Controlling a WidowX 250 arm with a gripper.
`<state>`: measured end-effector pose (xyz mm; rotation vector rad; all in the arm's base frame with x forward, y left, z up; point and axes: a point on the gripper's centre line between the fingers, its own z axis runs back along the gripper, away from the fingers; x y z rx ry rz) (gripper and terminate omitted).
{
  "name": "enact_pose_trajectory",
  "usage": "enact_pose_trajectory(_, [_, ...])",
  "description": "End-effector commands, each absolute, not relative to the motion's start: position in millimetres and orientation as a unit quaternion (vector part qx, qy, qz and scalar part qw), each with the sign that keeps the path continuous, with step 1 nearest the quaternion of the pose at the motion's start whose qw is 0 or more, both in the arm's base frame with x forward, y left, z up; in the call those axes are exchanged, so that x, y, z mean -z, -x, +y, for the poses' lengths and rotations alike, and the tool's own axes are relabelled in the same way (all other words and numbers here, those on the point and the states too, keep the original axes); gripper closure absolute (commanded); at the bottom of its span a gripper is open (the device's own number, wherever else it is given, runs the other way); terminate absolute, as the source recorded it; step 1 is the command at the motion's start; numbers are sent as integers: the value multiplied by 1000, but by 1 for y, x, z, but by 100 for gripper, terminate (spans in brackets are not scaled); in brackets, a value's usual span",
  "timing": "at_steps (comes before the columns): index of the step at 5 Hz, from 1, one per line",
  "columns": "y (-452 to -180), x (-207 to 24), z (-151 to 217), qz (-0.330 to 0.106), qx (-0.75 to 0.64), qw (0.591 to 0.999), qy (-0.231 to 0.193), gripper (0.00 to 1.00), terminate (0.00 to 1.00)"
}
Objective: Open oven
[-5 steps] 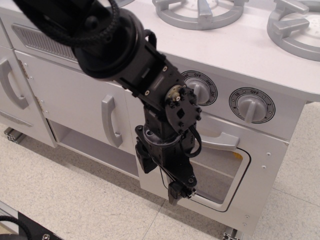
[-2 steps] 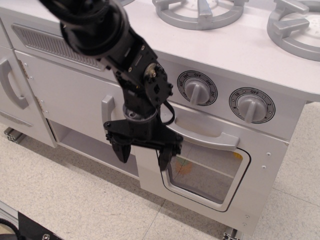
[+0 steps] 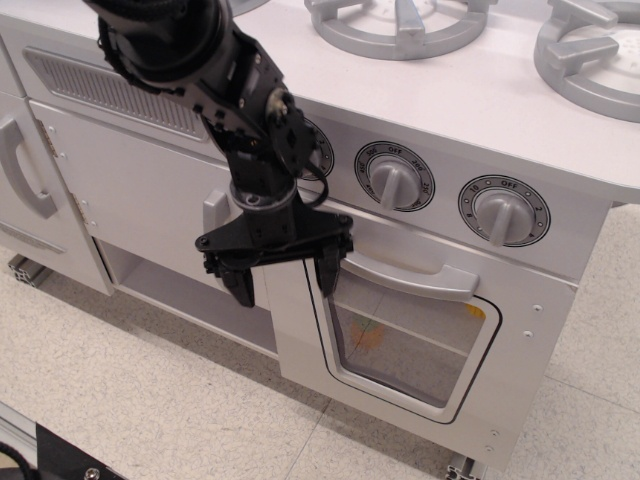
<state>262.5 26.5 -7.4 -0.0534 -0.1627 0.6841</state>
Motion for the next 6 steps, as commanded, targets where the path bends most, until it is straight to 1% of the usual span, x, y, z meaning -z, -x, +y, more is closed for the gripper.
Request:
enact_pose_trajectory(1, [-271,-4,28,-106,-403,905,85,0,0])
enact_pose_trajectory(2, [-273,-6,23,-122,-411,899,92,0,0])
enact_pose_trajectory(4, [-284,1,13,-136,-444,879,109,0,0])
enact_pose_trajectory(5, [-287,6,9,-141,-467,864,129,0,0])
enact_pose_trajectory(6, [-285,15,8,-126,-490,854,121,0,0])
